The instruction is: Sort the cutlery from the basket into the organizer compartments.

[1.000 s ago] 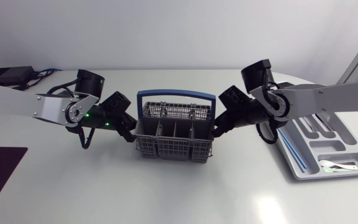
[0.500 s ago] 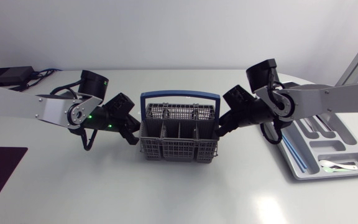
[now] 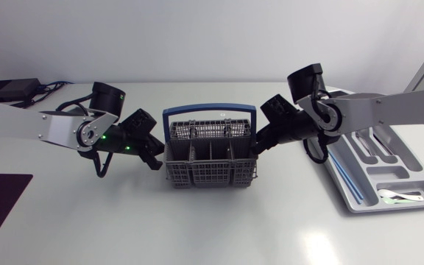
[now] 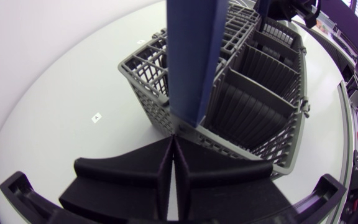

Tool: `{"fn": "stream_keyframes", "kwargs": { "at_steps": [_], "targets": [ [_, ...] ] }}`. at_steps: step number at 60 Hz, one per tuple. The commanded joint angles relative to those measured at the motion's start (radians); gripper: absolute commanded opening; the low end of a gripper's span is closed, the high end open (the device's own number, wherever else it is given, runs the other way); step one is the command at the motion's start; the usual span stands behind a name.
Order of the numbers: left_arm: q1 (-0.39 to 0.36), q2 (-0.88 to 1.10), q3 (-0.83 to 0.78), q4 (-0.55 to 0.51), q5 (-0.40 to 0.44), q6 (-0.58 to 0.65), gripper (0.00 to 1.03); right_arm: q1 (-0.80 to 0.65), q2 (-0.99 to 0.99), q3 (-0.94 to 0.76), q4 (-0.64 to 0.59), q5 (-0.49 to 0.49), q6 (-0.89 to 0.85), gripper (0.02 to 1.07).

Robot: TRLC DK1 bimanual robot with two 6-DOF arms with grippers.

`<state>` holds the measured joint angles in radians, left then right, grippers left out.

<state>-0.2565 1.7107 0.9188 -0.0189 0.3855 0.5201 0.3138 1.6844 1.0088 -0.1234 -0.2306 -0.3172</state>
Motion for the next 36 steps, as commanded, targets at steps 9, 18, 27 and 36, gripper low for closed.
{"fn": "stream_keyframes", "kwargs": {
  "at_steps": [9, 18, 27, 36],
  "targets": [
    [0.008, -0.040, 0.018, 0.019, 0.039, -0.011, 0.04, 0.034, 0.037, 0.037, 0.016, -0.013, 0.024, 0.07],
    [0.026, -0.040, 0.006, 0.022, 0.041, -0.011, 0.04, 0.018, 0.044, 0.030, 0.014, 0.011, 0.024, 0.07],
    [0.074, -0.051, -0.006, 0.023, 0.041, -0.012, 0.04, -0.007, 0.009, -0.013, 0.021, 0.053, 0.026, 0.07],
    [0.106, -0.089, -0.020, 0.025, 0.041, -0.014, 0.04, -0.048, -0.035, -0.045, 0.034, 0.112, 0.026, 0.07]
  ]
}}
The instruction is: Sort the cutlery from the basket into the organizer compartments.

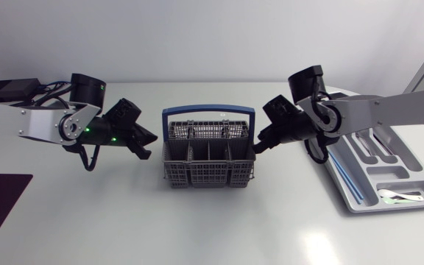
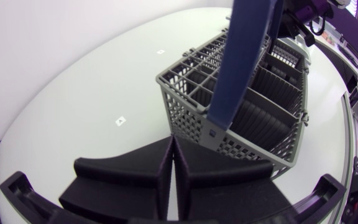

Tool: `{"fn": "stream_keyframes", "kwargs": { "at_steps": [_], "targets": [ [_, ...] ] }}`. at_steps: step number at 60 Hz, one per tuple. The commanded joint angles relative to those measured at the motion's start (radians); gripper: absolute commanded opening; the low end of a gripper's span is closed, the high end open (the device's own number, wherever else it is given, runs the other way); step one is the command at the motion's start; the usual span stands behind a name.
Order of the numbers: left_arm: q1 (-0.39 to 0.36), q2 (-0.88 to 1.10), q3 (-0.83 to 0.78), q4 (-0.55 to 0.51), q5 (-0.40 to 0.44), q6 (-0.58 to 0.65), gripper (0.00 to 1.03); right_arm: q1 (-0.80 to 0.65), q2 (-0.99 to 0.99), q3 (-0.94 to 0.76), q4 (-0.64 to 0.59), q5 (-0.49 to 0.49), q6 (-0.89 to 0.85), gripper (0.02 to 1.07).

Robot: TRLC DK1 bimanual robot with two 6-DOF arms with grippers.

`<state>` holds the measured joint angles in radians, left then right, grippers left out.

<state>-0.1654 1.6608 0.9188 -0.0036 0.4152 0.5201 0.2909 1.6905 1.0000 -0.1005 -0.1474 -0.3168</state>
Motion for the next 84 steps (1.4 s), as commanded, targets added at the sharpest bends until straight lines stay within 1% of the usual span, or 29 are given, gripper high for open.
{"fn": "stream_keyframes", "kwargs": {
  "at_steps": [1, 12, 18, 24, 26, 27, 28, 30, 31, 32, 33, 35, 36, 38, 41, 43, 45, 55, 58, 64, 76, 83, 84],
  "targets": [
    [0.026, -0.053, -0.024, 0.010, 0.011, -0.015, 0.04, -0.030, -0.051, -0.043, 0.015, 0.035, 0.025, 0.07],
    [0.066, -0.167, -0.075, 0.016, 0.011, -0.026, 0.04, -0.072, -0.193, -0.133, 0.062, 0.132, 0.018, 0.07],
    [0.069, -0.245, -0.117, 0.033, 0.011, -0.032, 0.05, -0.095, -0.288, -0.184, 0.074, 0.154, 0.010, 0.08],
    [0.089, -0.312, -0.144, 0.044, 0.010, -0.058, 0.09, -0.119, -0.380, -0.224, 0.076, 0.167, -0.002, 0.18],
    [0.093, -0.342, -0.156, 0.047, 0.010, -0.066, 0.15, -0.128, -0.417, -0.241, 0.076, 0.167, -0.005, 0.23],
    [0.093, -0.345, -0.158, 0.047, 0.010, -0.068, 0.16, -0.131, -0.430, -0.247, 0.076, 0.169, -0.005, 0.25],
    [0.093, -0.365, -0.167, 0.050, 0.008, -0.074, 0.32, -0.137, -0.456, -0.259, 0.074, 0.175, -0.008, 0.30],
    [0.093, -0.375, -0.172, 0.048, 0.002, -0.077, 0.44, -0.141, -0.480, -0.270, 0.074, 0.181, -0.015, 0.36],
    [0.096, -0.384, -0.176, 0.047, -0.001, -0.080, 0.54, -0.144, -0.492, -0.276, 0.073, 0.183, -0.016, 0.41],
    [0.096, -0.388, -0.178, 0.047, -0.003, -0.080, 0.57, -0.145, -0.508, -0.284, 0.073, 0.186, -0.019, 0.47],
    [0.099, -0.401, -0.184, 0.045, -0.006, -0.083, 0.69, -0.147, -0.525, -0.291, 0.071, 0.187, -0.022, 0.52],
    [0.101, -0.415, -0.190, 0.044, -0.009, -0.086, 0.81, -0.148, -0.546, -0.301, 0.070, 0.190, -0.027, 0.59],
    [0.106, -0.424, -0.193, 0.044, -0.010, -0.089, 0.89, -0.150, -0.563, -0.308, 0.068, 0.193, -0.033, 0.64],
    [0.107, -0.438, -0.198, 0.042, -0.010, -0.094, 0.99, -0.151, -0.588, -0.319, 0.068, 0.201, -0.036, 0.70],
    [0.119, -0.466, -0.205, 0.040, -0.013, -0.106, 1.00, -0.156, -0.621, -0.334, 0.065, 0.209, -0.045, 0.79],
    [0.125, -0.484, -0.209, 0.036, -0.016, -0.111, 1.00, -0.157, -0.646, -0.343, 0.061, 0.215, -0.048, 0.95],
    [0.127, -0.507, -0.215, 0.031, -0.026, -0.115, 1.00, -0.160, -0.669, -0.351, 0.054, 0.216, -0.051, 1.03],
    [0.138, -0.604, -0.255, 0.031, -0.065, -0.140, 0.99, -0.188, -0.770, -0.394, 0.051, 0.221, -0.068, 1.03],
    [0.142, -0.631, -0.261, 0.031, -0.092, -0.169, 0.99, -0.208, -0.801, -0.408, 0.051, 0.224, -0.068, 1.03],
    [0.153, -0.674, -0.271, 0.019, -0.115, -0.193, 0.99, -0.236, -0.867, -0.439, 0.051, 0.229, -0.068, 1.03],
    [0.207, -0.763, -0.327, 0.019, -0.113, -0.223, 0.99, -0.282, -1.035, -0.517, 0.051, 0.258, -0.068, 1.03],
    [0.216, -0.797, -0.354, 0.022, -0.115, -0.223, 0.99, -0.306, -1.121, -0.543, 0.051, 0.284, -0.059, 1.03],
    [0.227, -0.812, -0.365, 0.031, -0.113, -0.247, 0.99, -0.311, -1.143, -0.549, 0.050, 0.287, -0.054, 1.03]
  ]
}}
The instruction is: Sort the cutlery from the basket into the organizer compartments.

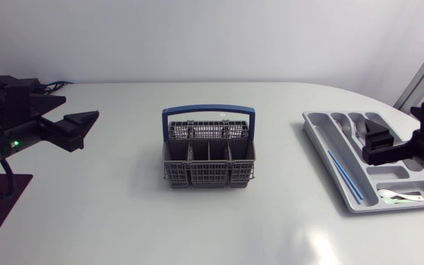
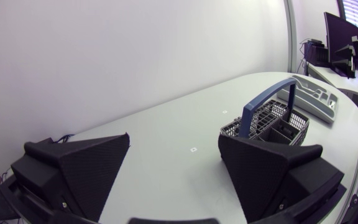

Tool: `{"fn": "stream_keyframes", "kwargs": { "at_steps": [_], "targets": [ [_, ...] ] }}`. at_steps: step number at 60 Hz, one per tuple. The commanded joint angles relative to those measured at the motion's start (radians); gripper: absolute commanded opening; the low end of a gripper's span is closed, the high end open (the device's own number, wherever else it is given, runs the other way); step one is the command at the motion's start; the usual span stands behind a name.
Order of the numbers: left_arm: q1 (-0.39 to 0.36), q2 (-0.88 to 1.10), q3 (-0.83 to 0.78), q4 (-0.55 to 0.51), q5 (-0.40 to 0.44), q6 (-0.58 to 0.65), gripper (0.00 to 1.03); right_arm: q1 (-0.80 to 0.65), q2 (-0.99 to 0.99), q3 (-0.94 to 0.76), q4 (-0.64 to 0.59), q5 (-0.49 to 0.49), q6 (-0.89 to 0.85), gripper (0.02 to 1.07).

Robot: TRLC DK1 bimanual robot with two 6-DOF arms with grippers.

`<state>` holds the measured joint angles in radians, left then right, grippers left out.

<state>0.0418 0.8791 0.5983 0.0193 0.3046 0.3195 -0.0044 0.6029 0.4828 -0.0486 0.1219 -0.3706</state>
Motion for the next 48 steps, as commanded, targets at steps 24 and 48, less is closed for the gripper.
{"fn": "stream_keyframes", "kwargs": {
  "at_steps": [24, 48],
  "targets": [
    [0.086, -0.167, -0.157, 0.105, -0.004, -0.180, 0.99, -0.021, -0.242, -0.177, 0.012, -0.020, 0.106, 1.03],
    [0.095, -0.322, -0.302, 0.182, -0.071, -0.184, 0.99, -0.005, -0.474, -0.373, 0.036, -0.085, 0.276, 1.03]
  ]
}}
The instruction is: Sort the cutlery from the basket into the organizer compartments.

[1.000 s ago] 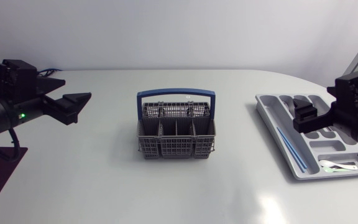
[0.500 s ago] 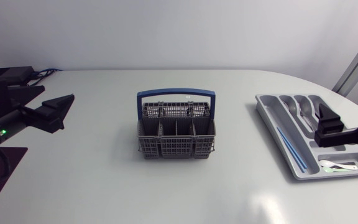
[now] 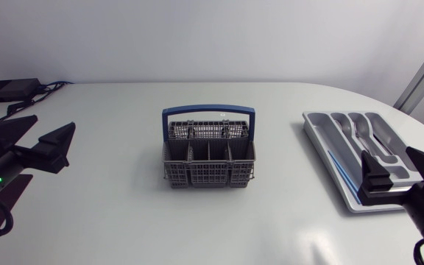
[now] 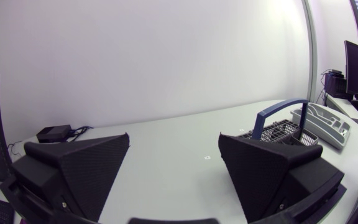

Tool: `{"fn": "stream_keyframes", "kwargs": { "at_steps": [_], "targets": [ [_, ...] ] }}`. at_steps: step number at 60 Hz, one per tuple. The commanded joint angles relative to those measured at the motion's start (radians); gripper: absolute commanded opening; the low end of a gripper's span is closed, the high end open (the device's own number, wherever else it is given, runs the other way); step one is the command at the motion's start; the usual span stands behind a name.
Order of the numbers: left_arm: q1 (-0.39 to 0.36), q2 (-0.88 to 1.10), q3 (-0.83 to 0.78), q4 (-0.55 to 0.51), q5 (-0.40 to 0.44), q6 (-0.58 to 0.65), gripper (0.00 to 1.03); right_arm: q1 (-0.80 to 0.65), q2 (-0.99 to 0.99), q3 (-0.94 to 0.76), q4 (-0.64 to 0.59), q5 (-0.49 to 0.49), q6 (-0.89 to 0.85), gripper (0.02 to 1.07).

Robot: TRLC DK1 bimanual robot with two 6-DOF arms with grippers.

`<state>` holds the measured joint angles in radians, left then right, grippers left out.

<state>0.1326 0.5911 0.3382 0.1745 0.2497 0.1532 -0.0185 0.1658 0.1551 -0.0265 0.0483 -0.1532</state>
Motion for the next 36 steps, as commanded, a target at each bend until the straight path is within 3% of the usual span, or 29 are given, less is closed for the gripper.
{"fn": "stream_keyframes", "kwargs": {
  "at_steps": [1, 8, 36],
  "targets": [
    [0.002, -0.042, -0.047, 0.029, -0.023, -0.017, 0.99, 0.010, -0.044, -0.052, 0.014, -0.014, 0.064, 1.03],
    [-0.013, -0.094, -0.089, 0.052, -0.059, -0.013, 0.99, 0.015, -0.109, -0.107, 0.021, -0.032, 0.112, 1.03],
    [-0.072, -0.338, -0.211, -0.059, -0.152, -0.082, 0.99, 0.019, -0.166, -0.155, 0.027, -0.048, 0.153, 1.03]
  ]
}}
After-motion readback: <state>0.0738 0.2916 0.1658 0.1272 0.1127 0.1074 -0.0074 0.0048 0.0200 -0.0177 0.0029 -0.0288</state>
